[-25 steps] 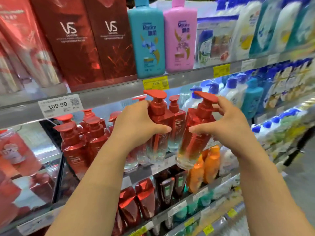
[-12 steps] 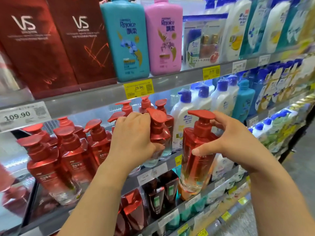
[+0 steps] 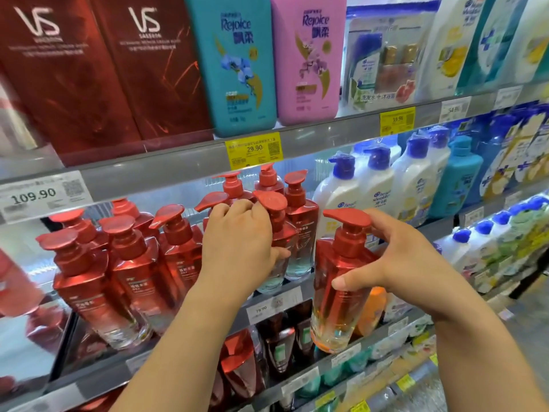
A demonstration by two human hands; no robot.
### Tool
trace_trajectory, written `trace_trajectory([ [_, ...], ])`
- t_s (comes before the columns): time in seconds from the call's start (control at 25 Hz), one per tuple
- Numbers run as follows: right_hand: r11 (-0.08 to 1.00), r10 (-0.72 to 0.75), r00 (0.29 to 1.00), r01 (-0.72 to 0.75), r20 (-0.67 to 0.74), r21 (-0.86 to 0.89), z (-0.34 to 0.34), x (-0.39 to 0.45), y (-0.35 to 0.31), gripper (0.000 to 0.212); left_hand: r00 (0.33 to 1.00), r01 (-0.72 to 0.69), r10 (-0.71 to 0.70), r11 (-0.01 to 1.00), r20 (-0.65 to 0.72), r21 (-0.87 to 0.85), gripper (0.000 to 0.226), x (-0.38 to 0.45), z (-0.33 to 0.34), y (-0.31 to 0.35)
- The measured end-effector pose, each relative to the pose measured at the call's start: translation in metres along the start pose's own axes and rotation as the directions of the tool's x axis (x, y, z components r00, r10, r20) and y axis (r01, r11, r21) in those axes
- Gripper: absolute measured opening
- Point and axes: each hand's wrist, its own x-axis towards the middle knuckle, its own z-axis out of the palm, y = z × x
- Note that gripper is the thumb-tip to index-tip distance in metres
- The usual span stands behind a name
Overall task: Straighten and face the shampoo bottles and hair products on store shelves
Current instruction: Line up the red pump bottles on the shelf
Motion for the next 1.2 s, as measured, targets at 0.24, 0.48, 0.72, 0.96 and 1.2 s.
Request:
trace_trajectory([
  [0.24, 0.999, -0.039, 0.999, 0.038, 0.020, 0.033, 0.011, 0.000, -0.004, 0.077, 0.995, 0.051, -0.064, 0.984, 0.071, 0.172, 0.065, 0.005, -0.001, -0.002],
  [0.48, 0.997, -0.074, 0.996, 0.074, 0.046, 0.007, 0.026, 0.002, -0.022, 0.080, 0.996, 0.036, -0.052, 0.977, 0.074, 0.209, 0.069, -0.005, -0.006, 0.000],
  [0.72, 0.989, -0.148, 0.987, 0.146, 0.066, 0.033, 0.055, 0.004, -0.045, 0.075, 0.989, 0.143, -0.144, 0.853, 0.038, -0.503, 0.037, -0.040, -0.027, -0.026],
  [0.96, 0.963, -0.264, 0.958, 0.254, 0.112, 0.095, 0.131, 0.009, -0.079, 0.074, 0.896, 0.384, 0.109, 0.296, 0.430, -0.875, 0.078, -0.115, -0.054, -0.100],
  [1.2, 0.905, -0.407, 0.894, 0.367, 0.187, 0.216, 0.232, 0.005, -0.102, 0.068, 0.910, 0.401, -0.278, 0.407, 0.307, -0.821, 0.074, -0.170, -0.064, -0.174],
])
